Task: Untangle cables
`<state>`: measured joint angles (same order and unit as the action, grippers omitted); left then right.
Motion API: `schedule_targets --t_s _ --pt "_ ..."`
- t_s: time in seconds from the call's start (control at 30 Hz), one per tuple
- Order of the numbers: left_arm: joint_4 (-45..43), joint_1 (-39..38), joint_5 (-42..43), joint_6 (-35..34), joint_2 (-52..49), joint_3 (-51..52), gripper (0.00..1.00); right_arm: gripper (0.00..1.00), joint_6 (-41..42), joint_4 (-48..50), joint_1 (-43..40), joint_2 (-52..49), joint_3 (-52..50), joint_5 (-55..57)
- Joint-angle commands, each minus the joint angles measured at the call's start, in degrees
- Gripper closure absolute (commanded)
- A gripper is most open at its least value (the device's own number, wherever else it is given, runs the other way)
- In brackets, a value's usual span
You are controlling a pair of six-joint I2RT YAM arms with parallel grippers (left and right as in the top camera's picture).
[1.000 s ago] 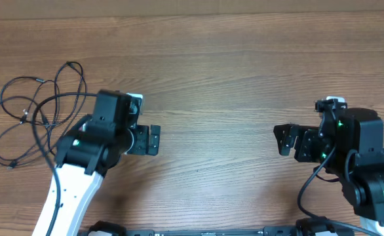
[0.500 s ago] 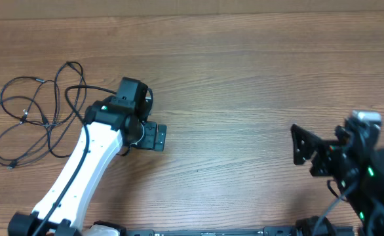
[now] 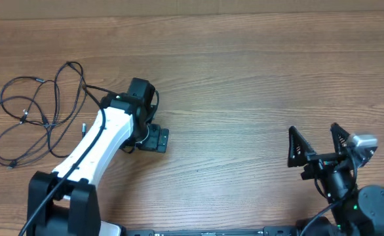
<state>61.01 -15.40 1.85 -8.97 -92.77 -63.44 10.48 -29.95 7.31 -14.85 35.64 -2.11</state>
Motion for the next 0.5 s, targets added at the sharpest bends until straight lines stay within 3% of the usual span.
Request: schedule_targets --t_s 0.0,0.2,0.47 --pt "-0.04 -0.28 -0.37 -0.04 -1.4 0.02 0.01 0.0 -0.11 8.63 0.09 4.04 -6.47 1.31" --pt "-0.04 -0.28 -0.39 -0.04 -1.75 0.02 0.0 0.0 -0.11 23.82 0.09 8.94 -16.04 4.63" --pt "-0.04 -0.28 -0.37 -0.04 -1.75 0.02 0.0 0.0 -0.13 31.23 0.07 13.49 -24.09 5.79"
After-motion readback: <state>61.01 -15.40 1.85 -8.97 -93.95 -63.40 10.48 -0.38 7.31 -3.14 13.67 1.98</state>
